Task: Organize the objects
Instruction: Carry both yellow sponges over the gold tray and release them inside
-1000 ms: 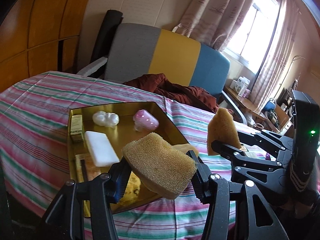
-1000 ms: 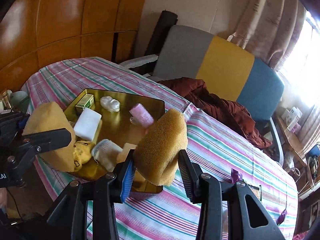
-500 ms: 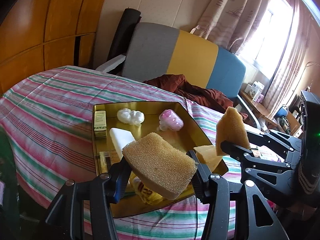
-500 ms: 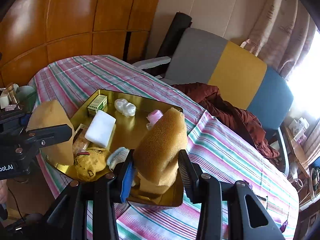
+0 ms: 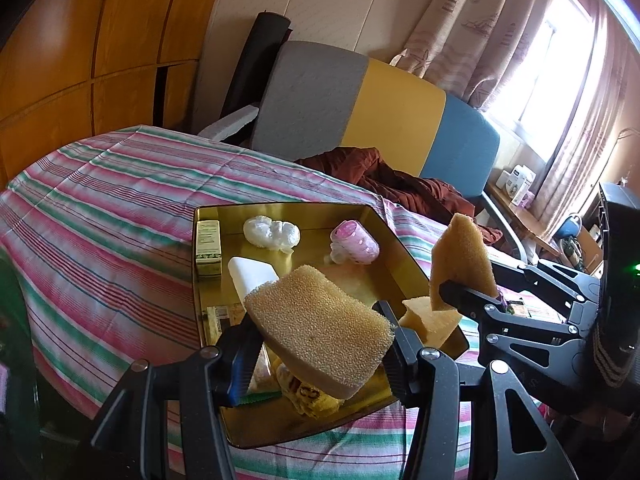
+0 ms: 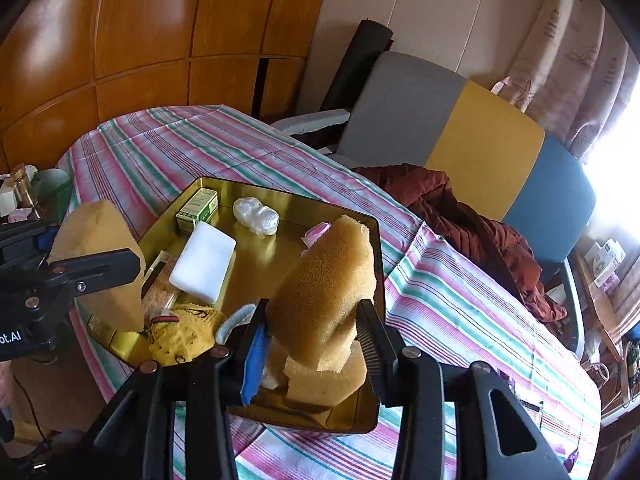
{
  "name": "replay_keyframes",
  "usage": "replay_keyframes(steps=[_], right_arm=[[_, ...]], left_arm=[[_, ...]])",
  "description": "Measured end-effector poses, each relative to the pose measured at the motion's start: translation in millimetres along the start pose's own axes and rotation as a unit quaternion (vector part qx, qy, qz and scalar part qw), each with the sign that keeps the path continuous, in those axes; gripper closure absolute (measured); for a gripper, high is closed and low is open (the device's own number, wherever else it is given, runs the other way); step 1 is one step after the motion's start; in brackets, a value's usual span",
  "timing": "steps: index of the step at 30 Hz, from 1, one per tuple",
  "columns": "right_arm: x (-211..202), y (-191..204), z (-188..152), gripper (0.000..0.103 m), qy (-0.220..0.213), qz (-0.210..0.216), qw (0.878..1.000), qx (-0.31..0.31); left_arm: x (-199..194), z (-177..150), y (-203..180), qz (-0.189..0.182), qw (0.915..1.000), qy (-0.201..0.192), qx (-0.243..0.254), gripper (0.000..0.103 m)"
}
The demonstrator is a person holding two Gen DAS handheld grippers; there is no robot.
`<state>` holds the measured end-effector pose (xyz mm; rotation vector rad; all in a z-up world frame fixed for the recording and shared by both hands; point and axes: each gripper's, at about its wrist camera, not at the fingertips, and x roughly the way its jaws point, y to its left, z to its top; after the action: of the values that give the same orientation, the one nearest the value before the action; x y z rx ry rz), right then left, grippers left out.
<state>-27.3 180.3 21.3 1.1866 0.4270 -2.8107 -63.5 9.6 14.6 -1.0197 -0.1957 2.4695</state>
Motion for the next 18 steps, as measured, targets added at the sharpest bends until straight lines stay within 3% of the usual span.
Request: replay_keyframes(steps=[18], right_arm=[[28,-12,14,0.061,0.009,-0.002,1.0,0.004]], left_arm=[[27,21,-2,0.005,0.9998,0.004,0.018,0.049]])
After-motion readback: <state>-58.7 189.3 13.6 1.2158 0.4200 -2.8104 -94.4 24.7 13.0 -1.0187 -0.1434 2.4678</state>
